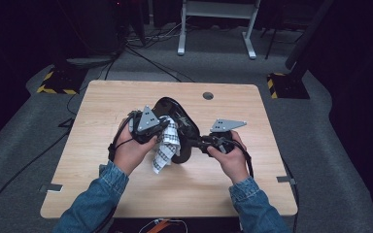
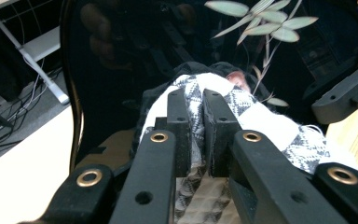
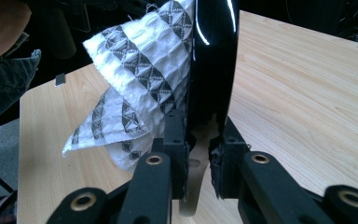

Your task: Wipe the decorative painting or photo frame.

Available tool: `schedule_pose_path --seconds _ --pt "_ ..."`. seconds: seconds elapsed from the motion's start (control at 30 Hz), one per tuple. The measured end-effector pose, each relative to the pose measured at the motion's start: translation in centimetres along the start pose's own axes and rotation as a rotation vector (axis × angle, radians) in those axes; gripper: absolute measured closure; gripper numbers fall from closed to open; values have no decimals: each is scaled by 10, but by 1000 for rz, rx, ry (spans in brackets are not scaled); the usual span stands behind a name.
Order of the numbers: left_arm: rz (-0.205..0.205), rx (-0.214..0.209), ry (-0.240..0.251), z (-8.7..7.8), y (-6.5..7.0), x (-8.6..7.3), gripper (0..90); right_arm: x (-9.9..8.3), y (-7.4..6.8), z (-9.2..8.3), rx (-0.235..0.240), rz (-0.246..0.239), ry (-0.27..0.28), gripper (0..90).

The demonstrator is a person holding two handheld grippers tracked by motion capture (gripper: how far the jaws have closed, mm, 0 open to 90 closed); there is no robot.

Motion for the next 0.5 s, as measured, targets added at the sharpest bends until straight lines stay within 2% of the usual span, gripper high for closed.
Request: schedule_pose_path --seconds 0.1,0.4,0.5 --pt "0 22 -14 2 -6 -5 830 0 0 0 0 0 0 790" --pt "-37 85 -49 6 -30 -17 830 0 0 0 2 0 0 789" --pt "-43 95 -56 7 -35 -19 830 0 0 0 2 0 0 789"
Point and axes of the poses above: each handheld gripper's, and its own axes: z roughly forward along the jaws, x roughly out of its top, y roughly to its right, the point moved 1 cm from there along z, roughly forward along the jaws, and after that the axes turned 15 degrees about x, right-handed, at the moved point
